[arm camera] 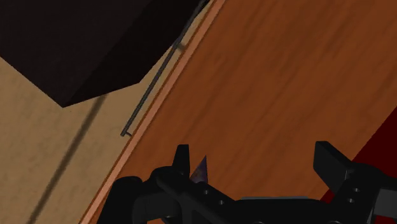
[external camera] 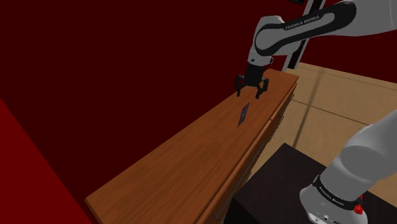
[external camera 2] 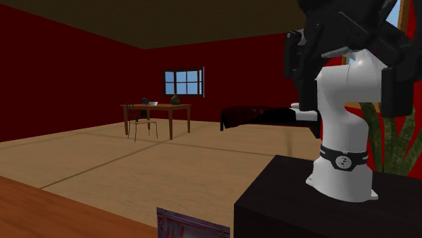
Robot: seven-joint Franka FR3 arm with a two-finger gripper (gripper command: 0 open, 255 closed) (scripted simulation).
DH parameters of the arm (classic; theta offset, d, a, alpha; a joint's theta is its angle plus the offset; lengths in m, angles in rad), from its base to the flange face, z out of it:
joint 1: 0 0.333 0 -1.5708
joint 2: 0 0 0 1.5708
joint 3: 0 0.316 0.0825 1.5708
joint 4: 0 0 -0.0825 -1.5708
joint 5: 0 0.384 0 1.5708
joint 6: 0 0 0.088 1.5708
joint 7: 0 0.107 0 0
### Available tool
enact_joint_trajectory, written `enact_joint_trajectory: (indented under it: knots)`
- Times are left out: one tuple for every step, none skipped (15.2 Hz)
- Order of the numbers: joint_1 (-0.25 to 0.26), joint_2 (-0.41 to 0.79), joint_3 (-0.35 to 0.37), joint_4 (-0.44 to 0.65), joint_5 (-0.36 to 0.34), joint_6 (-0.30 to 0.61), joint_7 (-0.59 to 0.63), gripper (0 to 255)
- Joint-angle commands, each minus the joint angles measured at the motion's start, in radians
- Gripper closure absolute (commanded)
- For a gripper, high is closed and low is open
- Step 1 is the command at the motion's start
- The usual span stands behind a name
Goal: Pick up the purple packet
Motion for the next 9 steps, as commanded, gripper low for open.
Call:
enact_joint_trajectory:
  knots:
    - [-0.021,0.069,-0.009,0.027,0.002,0.040,0.054,0]
    - [-0.031,0.100,-0.015,0.038,0.004,0.058,0.079,0]
    - [-0.041,0.131,-0.022,0.050,0.005,0.076,0.103,0]
    - [-0.050,0.161,-0.028,0.061,0.008,0.093,0.127,0]
    - [-0.059,0.190,-0.035,0.073,0.010,0.110,0.150,0]
    - [-0.067,0.219,-0.043,0.085,0.013,0.126,0.173,0]
    - [-0.076,0.248,-0.051,0.096,0.017,0.141,0.195,0]
    - [-0.084,0.276,-0.059,0.108,0.021,0.157,0.217,0]
    - [-0.093,0.303,-0.067,0.119,0.026,0.172,0.239,0]
